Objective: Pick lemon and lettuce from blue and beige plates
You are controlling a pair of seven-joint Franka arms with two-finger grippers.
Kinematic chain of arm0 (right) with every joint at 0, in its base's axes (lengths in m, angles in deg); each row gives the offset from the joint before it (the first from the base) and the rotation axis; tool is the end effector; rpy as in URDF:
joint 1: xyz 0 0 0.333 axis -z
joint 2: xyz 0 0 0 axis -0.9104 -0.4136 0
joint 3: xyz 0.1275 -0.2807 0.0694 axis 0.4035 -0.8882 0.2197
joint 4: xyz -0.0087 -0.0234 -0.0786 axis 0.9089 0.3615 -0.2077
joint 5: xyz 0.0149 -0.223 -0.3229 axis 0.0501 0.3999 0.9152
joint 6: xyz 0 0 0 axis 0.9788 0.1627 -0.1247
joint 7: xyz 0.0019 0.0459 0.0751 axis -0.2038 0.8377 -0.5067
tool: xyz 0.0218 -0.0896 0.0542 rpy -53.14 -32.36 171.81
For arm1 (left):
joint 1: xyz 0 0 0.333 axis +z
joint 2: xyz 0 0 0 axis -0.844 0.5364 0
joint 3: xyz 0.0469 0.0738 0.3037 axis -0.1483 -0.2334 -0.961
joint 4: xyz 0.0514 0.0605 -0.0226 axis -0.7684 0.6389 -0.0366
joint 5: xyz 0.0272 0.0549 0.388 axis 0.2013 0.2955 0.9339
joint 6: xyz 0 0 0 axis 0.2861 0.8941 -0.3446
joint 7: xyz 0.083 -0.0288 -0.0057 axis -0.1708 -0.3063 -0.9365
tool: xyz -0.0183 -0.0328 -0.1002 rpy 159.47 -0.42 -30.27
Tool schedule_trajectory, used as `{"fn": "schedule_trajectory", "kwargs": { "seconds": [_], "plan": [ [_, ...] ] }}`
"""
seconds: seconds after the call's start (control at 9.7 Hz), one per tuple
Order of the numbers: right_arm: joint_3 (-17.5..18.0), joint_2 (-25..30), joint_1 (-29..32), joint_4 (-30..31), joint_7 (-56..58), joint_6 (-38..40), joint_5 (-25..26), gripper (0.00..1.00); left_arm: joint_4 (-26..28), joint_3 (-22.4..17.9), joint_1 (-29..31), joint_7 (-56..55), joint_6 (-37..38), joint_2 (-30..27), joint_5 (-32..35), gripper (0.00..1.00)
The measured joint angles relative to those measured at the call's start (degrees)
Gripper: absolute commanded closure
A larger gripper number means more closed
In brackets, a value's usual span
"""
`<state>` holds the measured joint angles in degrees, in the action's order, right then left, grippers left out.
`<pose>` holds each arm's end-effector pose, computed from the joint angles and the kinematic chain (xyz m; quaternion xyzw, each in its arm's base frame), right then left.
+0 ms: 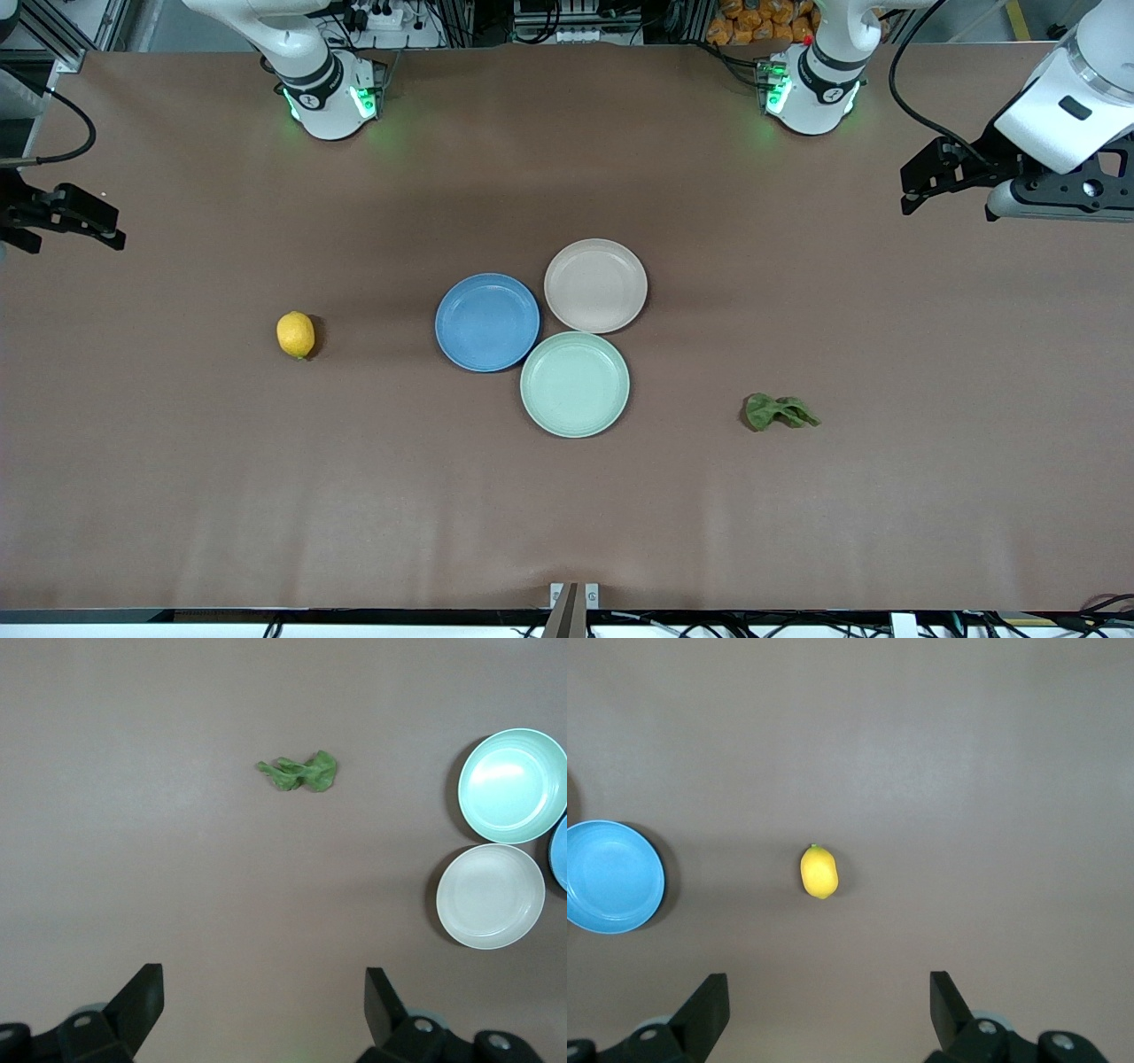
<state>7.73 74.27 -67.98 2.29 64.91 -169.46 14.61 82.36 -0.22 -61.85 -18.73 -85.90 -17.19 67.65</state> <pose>0.5665 -0.0231 0.6354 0.9996 0.0240 -0.0025 0.0159 0.5332 -0.1130 0.6541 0.9990 -0.0426 0.0125 0.0097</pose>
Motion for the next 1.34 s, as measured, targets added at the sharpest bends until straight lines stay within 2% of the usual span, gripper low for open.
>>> {"fn": "schedule_trajectory", "kwargs": {
  "seconds": [1.34],
  "plan": [
    [-0.5,-0.7,0.0,0.0,-7.8,-0.8,-1.5,0.00,0.0,0.0,0.0,0.0,0.0,0.0,0.0,0.00]
  ]
}}
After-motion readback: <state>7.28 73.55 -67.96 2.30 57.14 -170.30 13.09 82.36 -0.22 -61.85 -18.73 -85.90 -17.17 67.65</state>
